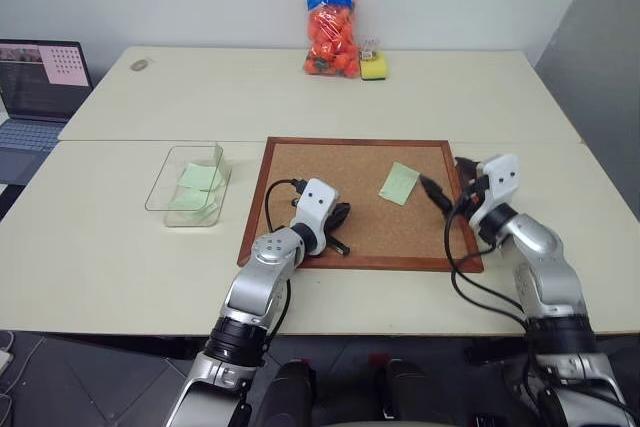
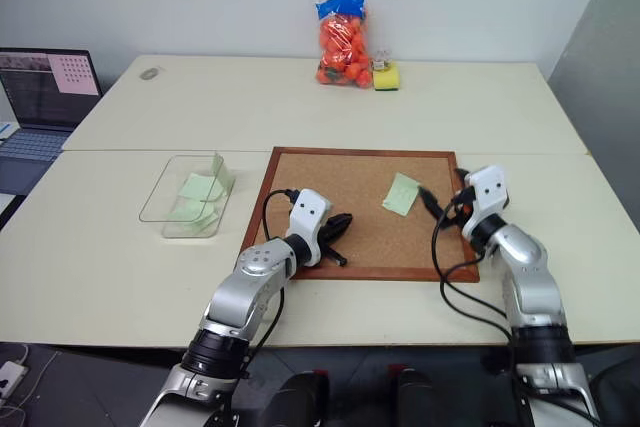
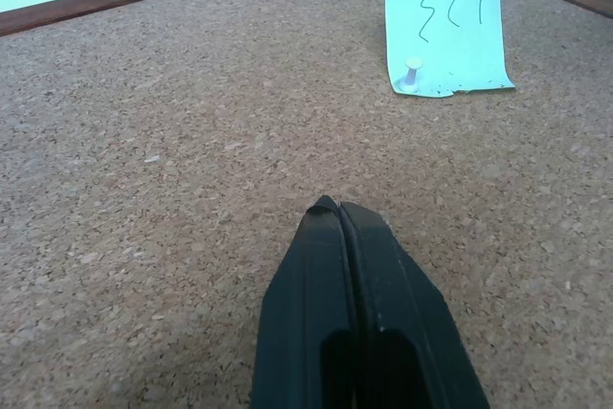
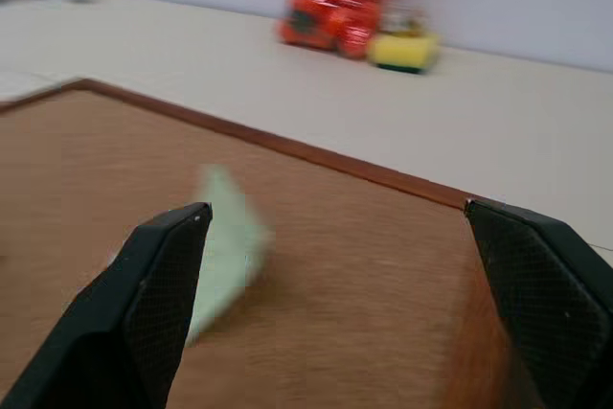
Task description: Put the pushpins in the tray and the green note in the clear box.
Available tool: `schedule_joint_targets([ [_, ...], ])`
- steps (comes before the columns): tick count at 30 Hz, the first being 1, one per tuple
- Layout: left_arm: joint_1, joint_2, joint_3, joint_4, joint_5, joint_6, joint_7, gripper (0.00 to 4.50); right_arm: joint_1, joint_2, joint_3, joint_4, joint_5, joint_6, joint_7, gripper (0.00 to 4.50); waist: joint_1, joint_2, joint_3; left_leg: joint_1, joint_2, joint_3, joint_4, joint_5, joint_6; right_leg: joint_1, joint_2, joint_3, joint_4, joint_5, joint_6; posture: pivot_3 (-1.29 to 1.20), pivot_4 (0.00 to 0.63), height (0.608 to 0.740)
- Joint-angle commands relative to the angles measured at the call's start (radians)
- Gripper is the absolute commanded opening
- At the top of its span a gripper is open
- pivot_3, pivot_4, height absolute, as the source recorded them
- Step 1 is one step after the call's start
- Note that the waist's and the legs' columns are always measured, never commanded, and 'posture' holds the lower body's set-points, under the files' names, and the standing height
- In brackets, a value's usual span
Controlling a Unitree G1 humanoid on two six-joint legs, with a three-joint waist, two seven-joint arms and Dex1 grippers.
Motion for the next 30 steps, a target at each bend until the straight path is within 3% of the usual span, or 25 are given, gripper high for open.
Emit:
schedule_joint_targets([
  [1,0.020,-0.004,-0.030,0.010,0.001,0.022,-0.007,0.00,0.006,-0.013,0.032,-0.131,0.052,0.040,0.074,4.48,0.000,0.000,0.000,0.000,0.000,0.000,0.000,0.000,0.000,0.000,0.000,0.000,0.000,0.000,0.000,0.00,0.150,0.740],
  [11,0.011,-0.001,-0.030,0.015,0.002,0.022,-0.012,0.00,-0.096,0.084,0.179,0.058,-0.092,0.011,0.056,4.48,0.001,0.000,0.000,0.000,0.000,-0.001,0.000,0.000,0.000,0.000,0.000,-0.001,0.000,0.000,0.000,0.00,0.150,0.740],
  [20,0.023,0.000,-0.024,-0.002,0.001,0.030,-0.002,0.00,-0.204,0.120,0.157,0.313,-0.168,-0.035,-0.018,4.48,0.002,0.000,0.000,0.000,0.000,0.000,0.000,0.000,0.000,0.000,0.000,-0.001,0.000,0.001,-0.002,0.00,0.150,0.740],
  [30,0.034,0.001,-0.024,-0.015,0.002,0.035,0.003,0.00,-0.248,0.162,0.130,0.402,-0.171,-0.039,-0.038,2.32,-0.002,0.000,0.000,0.000,0.000,-0.001,0.000,0.000,0.000,0.000,0.000,-0.001,0.000,0.001,-0.003,0.00,0.150,0.740],
])
